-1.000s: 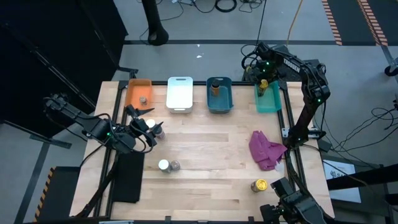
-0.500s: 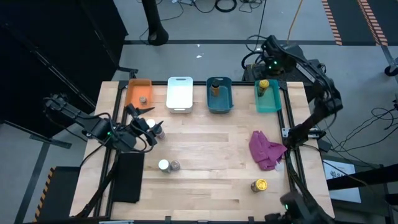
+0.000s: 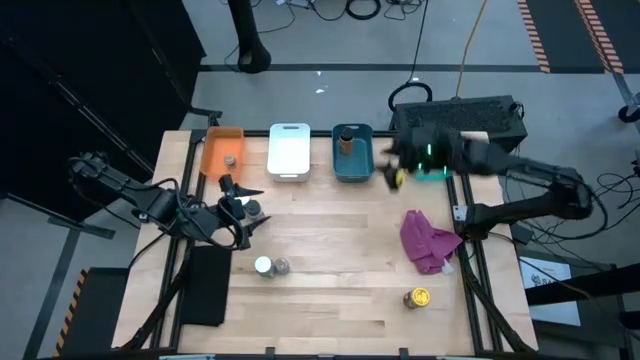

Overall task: Sort spices by type
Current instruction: Put the white seasoning bottle into the white bin

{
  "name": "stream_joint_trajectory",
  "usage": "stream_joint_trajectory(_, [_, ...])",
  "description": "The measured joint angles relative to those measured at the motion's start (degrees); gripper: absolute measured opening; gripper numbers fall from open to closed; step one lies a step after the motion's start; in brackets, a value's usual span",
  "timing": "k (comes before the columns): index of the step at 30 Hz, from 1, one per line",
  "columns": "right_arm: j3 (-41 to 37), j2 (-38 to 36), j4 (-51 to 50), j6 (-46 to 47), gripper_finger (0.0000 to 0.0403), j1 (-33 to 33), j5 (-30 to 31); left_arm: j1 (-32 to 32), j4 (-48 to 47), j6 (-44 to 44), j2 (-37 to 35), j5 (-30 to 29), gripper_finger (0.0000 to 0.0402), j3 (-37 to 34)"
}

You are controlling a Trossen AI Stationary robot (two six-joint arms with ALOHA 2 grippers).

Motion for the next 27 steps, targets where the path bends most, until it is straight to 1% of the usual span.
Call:
stream_joint_trajectory(3, [-10.19,-2.82,15.45,-0.58,0.0256,10.08,0.0,0.0,3.65,-0.01,0.62,0.08,0.0315,0.0])
stream_joint_trajectory(5, [-15.75,-3.32,26.87,-2.27,0.0256,15.85,0.02,0.0,6.19,0.04,1.6,0.1,0.0315,0.0])
stream_joint_trajectory(7, [-19.05,-3.3,34.58,-4.05,0.0256,20.05,0.06,-0.01,8.78,0.33,3.16,0.12,0.0315,0.0])
stream_joint_trajectory(8, [-19.72,-3.3,36.49,-4.56,0.0256,21.54,0.69,-0.02,9.77,0.32,4.03,0.19,0.0315,0.0])
stream_joint_trajectory(11, [-19.83,-3.36,37.83,-5.7,0.0256,25.25,5.64,-0.02,13.23,-0.11,6.96,0.25,0.0315,0.0])
stream_joint_trajectory(14, [-19.83,-3.35,37.81,-8.04,0.0256,28.24,10.24,-0.02,18.92,0.12,10.16,1.3,0.0315,0.0])
stream_joint_trajectory(17, [-19.83,-3.35,37.8,-10.3,0.0256,30.44,14.01,-0.04,24.05,2.43,12.51,2.62,0.0315,0.0])
stream_joint_trajectory(21, [-18.7,-3.32,37.21,-11.39,0.0256,32.25,17.94,-0.04,26.45,4.59,13.56,2.88,0.0315,0.0])
stream_joint_trajectory(27, [-17.1,-2.3,37.09,-12.63,0.0256,32.57,18.38,-0.04,25.41,4.49,13.54,2.85,0.0315,0.0])
